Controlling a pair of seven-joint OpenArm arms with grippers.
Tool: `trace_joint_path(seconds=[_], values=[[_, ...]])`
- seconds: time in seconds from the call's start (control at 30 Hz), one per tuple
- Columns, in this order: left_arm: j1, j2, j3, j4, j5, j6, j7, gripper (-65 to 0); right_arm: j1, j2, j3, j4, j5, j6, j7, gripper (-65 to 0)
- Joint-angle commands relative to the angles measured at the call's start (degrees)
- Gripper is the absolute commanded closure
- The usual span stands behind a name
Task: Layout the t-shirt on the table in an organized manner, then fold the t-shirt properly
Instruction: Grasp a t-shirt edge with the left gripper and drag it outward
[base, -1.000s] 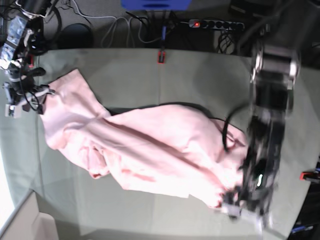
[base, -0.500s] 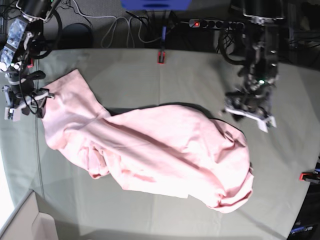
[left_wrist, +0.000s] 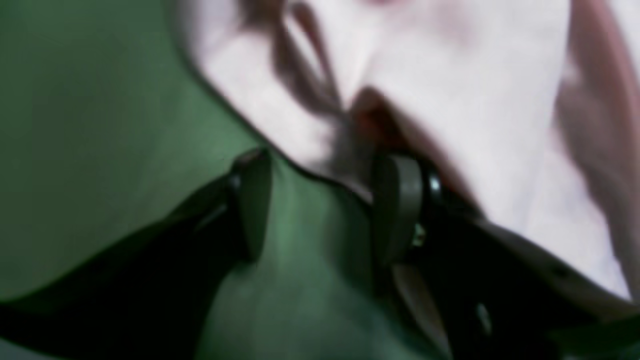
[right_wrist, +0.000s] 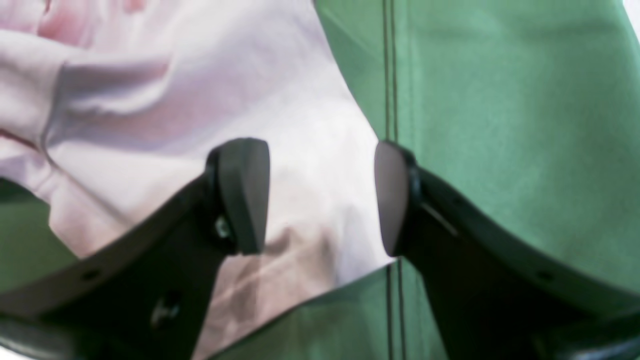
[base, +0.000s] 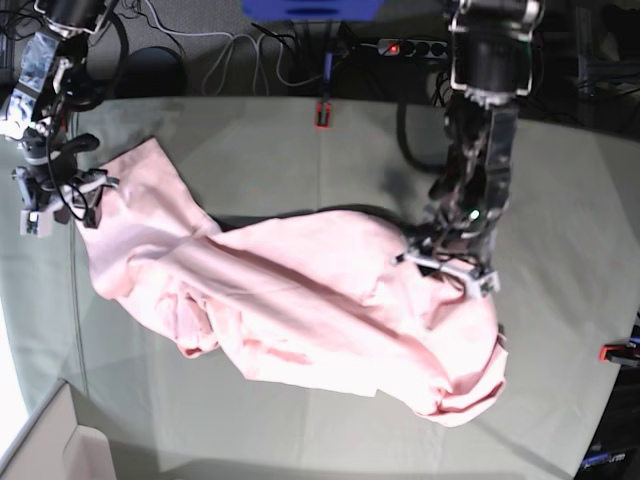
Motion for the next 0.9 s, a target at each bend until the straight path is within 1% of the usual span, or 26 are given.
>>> trace_joint_path(seconds=[0.0, 0.13, 0.17, 0.2, 0.23, 0.3, 0.37, 0.4, 0.43, 0.57, 0.7, 0.77, 0.87], values=[[-0.7, 0.31, 0.45, -0.85, -0.7, -0.22, 0.26, -32.1, -0.33, 0.82, 0.21, 0.96, 0.88, -0.24, 1.29, -33.5], [-1.23, 0.4, 3.35, -3.05, -0.43, -0.22, -5.28, -31.6, -0.77, 0.82, 0.3, 0.96, 0.88, -0.24, 1.29, -33.5], [-0.96, 0.22, 4.15, -2.96, -0.52, -0.22, -5.98, -29.1, -0.77, 0.82, 0.38, 0.96, 0.88, -0.24, 1.29, -33.5], [-0.79, 0.05, 4.5, -2.87, -0.52, -0.22, -6.42, -24.4, -0.77, 0.91, 0.38, 0.96, 0.88, -0.24, 1.29, -33.5], [-0.61, -0.65, 4.32, -2.87, -0.43, -0.22, -6.6, -17.1, -0.77, 0.91, 0.47, 0.96, 0.88, -0.24, 1.29, -33.5], [0.97, -2.15, 4.23, -2.43, -0.7, 0.13, -6.51, 0.0, -0.77, 1.0, 0.47, 0.96, 0.88, -0.24, 1.29, -33.5], [2.99, -4.08, 4.15, 0.2, -0.7, 0.31, -6.51, -0.5, -0.77, 1.09, 0.47, 0.96, 0.88, -0.24, 1.29, -33.5], [4.49, -5.14, 3.88, 2.05, -0.7, 0.39, -6.51, -2.2, -0.68, 1.09, 0.47, 0.96, 0.88, -0.24, 1.29, -33.5], [6.33, -6.46, 3.09, 4.6, -0.7, 0.39, -6.51, -0.8, -0.5, 1.09, 0.47, 0.96, 0.88, -0.24, 1.29, -33.5], [15.12, -10.59, -3.06, 17.96, -0.7, 0.04, -6.42, -0.1, -0.15, 1.09, 0.47, 1.05, 0.88, -0.24, 1.29, -33.5], [22.07, -13.4, -10.27, 27.46, -0.7, -0.04, -6.42, 0.0, -0.15, 0.91, 0.21, 1.05, 0.88, -0.24, 1.29, -33.5], [24.09, -14.63, -13.61, 29.57, -0.7, -0.13, -6.42, -0.1, -0.15, 0.82, 0.21, 1.05, 0.88, -0.24, 1.29, -33.5], [25.41, -16.04, -17.74, 29.39, -0.7, -0.13, -6.42, -0.5, -0.06, 0.74, 0.12, 0.96, 0.97, -0.24, 1.37, -33.5]])
